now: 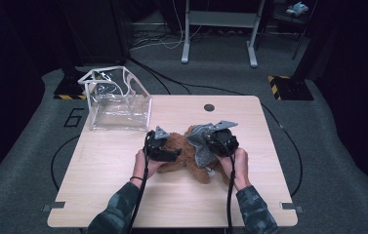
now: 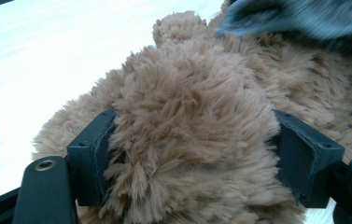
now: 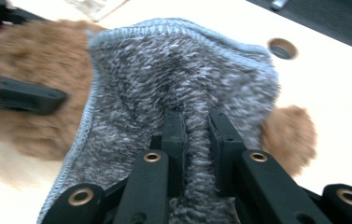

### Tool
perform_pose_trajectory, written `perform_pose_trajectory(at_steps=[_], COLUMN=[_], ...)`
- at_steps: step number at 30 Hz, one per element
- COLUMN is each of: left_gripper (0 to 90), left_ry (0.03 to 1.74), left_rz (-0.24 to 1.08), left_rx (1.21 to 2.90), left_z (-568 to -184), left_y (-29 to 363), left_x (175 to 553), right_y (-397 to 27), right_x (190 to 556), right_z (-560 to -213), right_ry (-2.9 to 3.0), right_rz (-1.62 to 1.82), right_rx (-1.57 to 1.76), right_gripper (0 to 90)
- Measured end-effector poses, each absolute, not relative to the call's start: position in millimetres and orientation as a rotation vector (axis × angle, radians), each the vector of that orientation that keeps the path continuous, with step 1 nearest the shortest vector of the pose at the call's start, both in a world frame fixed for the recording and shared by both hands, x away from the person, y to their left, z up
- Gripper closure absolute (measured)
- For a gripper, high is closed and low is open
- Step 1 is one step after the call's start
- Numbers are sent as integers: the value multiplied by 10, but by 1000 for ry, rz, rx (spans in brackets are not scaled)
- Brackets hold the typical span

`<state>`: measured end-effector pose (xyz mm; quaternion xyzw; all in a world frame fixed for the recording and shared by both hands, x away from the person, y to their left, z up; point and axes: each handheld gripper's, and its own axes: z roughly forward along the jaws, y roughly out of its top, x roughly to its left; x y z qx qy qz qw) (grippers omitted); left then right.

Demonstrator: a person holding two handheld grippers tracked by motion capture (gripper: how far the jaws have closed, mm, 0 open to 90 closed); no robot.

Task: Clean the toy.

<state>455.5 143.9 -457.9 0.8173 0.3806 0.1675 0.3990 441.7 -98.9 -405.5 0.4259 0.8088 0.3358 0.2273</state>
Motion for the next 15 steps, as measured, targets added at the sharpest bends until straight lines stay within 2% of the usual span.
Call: perform_pose_trajectory(at_steps=[11, 15], left_gripper=[238, 238], left_ry=[967, 968], left_rz=[417, 422], left_rx=[2069, 2072], left_z=[-4579, -4575], left_y=[1445, 1442], left_x=[4566, 4557], right_y=[-1506, -1547], right_x=[4465, 4381], right_z=[-4195, -4113], right_ry=[2140, 2113], right_rz=[882, 958], right_rx=[1359, 1344], right_gripper=[789, 787])
